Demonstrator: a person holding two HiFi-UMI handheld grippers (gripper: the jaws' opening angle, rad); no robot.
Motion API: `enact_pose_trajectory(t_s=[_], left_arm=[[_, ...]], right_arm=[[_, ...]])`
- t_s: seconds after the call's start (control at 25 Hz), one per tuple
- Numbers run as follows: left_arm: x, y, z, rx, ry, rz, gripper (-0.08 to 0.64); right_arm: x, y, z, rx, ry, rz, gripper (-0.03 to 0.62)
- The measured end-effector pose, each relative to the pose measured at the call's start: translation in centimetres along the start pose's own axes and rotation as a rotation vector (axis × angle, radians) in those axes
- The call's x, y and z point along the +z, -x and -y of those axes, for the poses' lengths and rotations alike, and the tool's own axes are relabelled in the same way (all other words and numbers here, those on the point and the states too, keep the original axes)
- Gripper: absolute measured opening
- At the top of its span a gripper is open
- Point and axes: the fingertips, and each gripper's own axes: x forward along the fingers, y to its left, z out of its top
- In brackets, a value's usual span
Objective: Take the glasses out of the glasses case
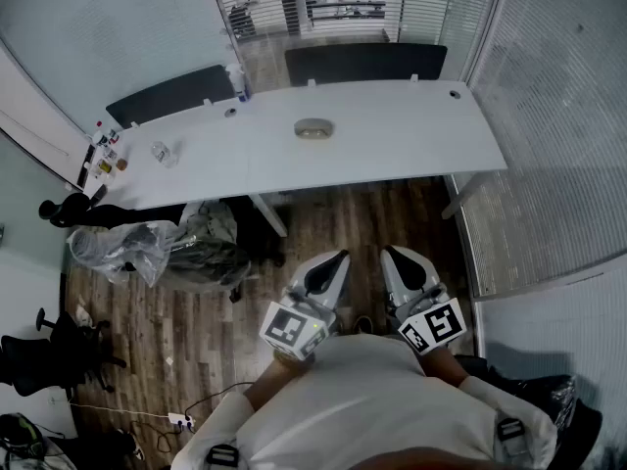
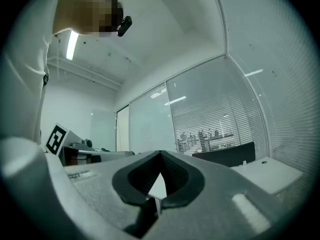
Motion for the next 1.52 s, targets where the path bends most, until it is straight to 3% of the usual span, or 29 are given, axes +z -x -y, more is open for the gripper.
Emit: enact_pose_trajectory(t_s=[0.52, 1.0, 1.52], left_arm=[[-0.2, 0.5, -1.1, 0.002, 0.003, 0.000, 0.000], [0.8, 3.3, -4.0, 0.002, 0.010, 0.015, 0.000], [2.5, 7.6, -9.0, 0.090, 0.040, 0.078, 0.000]], right_arm=[[-0.3, -1.0, -0.5, 0.009, 0.011, -0.007, -0.002], [0.1, -3.4, -4.1, 0.043, 0.035, 0.018, 0.002], [-1.9, -7.8, -8.6, 0.105, 0.041, -0.060, 0.002]])
